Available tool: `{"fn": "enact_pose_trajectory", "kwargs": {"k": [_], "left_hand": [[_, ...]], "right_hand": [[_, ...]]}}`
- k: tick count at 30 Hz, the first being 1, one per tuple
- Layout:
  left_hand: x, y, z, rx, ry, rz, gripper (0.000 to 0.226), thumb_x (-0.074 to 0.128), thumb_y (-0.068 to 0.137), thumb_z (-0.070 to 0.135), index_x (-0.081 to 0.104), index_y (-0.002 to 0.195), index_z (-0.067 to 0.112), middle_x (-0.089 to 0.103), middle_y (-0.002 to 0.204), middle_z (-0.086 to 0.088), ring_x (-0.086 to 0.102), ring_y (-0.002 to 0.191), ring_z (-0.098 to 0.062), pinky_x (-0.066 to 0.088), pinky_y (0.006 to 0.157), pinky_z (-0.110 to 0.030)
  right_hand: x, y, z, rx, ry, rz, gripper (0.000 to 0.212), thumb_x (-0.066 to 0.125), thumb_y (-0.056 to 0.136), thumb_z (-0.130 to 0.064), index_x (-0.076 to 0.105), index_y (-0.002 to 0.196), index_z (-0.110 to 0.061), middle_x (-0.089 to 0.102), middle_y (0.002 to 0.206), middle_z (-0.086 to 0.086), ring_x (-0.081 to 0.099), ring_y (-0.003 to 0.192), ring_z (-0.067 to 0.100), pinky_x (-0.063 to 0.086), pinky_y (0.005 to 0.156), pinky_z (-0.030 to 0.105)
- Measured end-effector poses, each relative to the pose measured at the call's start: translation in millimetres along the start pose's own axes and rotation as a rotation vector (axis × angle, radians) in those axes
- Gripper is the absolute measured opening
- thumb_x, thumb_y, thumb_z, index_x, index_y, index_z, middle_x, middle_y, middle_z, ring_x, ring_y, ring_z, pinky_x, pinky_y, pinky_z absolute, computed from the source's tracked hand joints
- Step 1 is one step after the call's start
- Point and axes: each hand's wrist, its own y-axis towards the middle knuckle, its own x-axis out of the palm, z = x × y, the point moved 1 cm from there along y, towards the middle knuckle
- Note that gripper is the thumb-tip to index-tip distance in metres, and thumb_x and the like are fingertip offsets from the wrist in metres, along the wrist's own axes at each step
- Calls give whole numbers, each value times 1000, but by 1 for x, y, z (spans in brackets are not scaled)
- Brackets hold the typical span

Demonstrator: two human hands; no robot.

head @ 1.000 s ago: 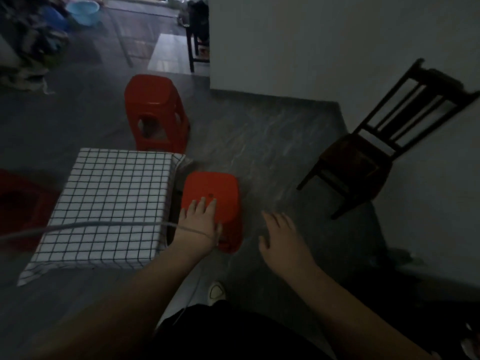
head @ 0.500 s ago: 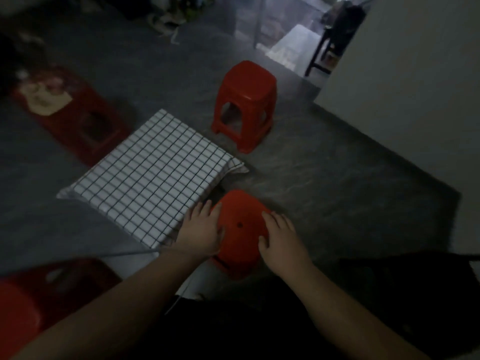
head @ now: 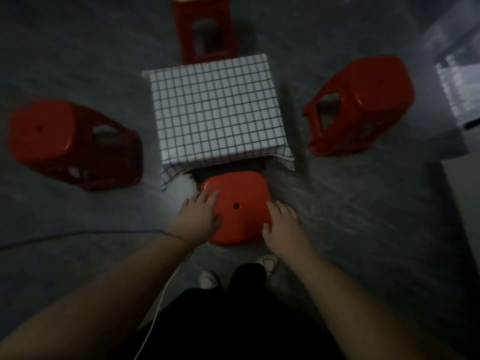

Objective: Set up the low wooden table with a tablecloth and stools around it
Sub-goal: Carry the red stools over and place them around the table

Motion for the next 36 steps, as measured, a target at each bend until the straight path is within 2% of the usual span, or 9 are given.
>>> {"fn": "enact_pose_trajectory", "kwargs": {"k": [5, 10, 14, 16, 17, 19, 21, 26, 36], "left_hand": [[55, 23, -2, -96, -97, -17, 71, 47, 96, 42, 16, 157, 20, 23, 161, -14, 25, 146, -33, 26, 117, -48], [153, 69, -24, -242, -322, 12, 72, 54, 94, 37, 24, 155, 15, 23, 159, -20, 27, 144, -36, 28, 117, -47], [226, 90, -43, -400, -551, 51, 81, 65, 91, 32, 18, 157, 21, -1, 162, -25, 16, 147, -45, 26, 118, -50], [254, 91, -47, -460, -695, 80, 89, 68, 90, 29, 11, 158, 27, -6, 162, -27, 7, 149, -43, 24, 120, -51], [265, 90, -48, -474, -773, 104, 91, 69, 90, 28, 8, 158, 29, -2, 162, -25, 7, 150, -41, 23, 120, -49], [282, 85, -44, -468, -902, 159, 97, 70, 90, 23, 2, 158, 35, 16, 160, -17, 25, 146, -34, 28, 118, -46], [292, 81, -38, -464, -912, 199, 101, 71, 89, 21, -2, 157, 39, 27, 154, -11, 37, 140, -27, 33, 114, -44], [298, 69, -29, -517, -861, 201, 103, 71, 88, 22, -4, 156, 39, 35, 145, -14, 44, 133, -31, 40, 110, -47], [354, -17, -3, -515, -910, 159, 106, 70, 88, 14, -7, 154, 44, 21, 157, -9, 37, 140, -27, 36, 115, -48]], "right_hand": [[40, 39, 32, -16, -8, -34, 66, 51, 92, -29, 29, 153, -19, 32, 157, 10, 27, 144, 27, 29, 117, 42], [122, 99, 78, 13, 4, -48, 70, 54, 93, -31, 23, 156, -24, 24, 160, 11, 26, 144, 31, 30, 117, 46], [179, 134, 113, 60, 26, -28, 76, 57, 94, -41, 14, 156, -35, 14, 163, 10, 23, 145, 37, 30, 115, 51], [198, 142, 125, 97, 82, -46, 80, 58, 93, -47, 8, 155, -42, 12, 163, 11, 24, 145, 38, 33, 114, 54], [206, 145, 129, 105, 129, -51, 82, 59, 92, -48, 6, 155, -44, 14, 162, 12, 28, 144, 37, 35, 112, 54], [218, 144, 134, 92, 216, -35, 88, 62, 91, -46, 1, 154, -46, 17, 162, 11, 36, 140, 32, 38, 110, 50], [226, 141, 135, 64, 234, 9, 92, 65, 91, -42, -1, 154, -46, 19, 160, 9, 39, 138, 29, 39, 107, 45], [236, 127, 133, 71, 227, 36, 92, 67, 92, -34, 0, 155, -42, 21, 158, 10, 40, 136, 29, 39, 107, 43], [276, 39, 166, 84, 173, -6, 98, 70, 89, -30, -1, 154, -45, 20, 160, 9, 39, 139, 28, 36, 109, 45]]}}
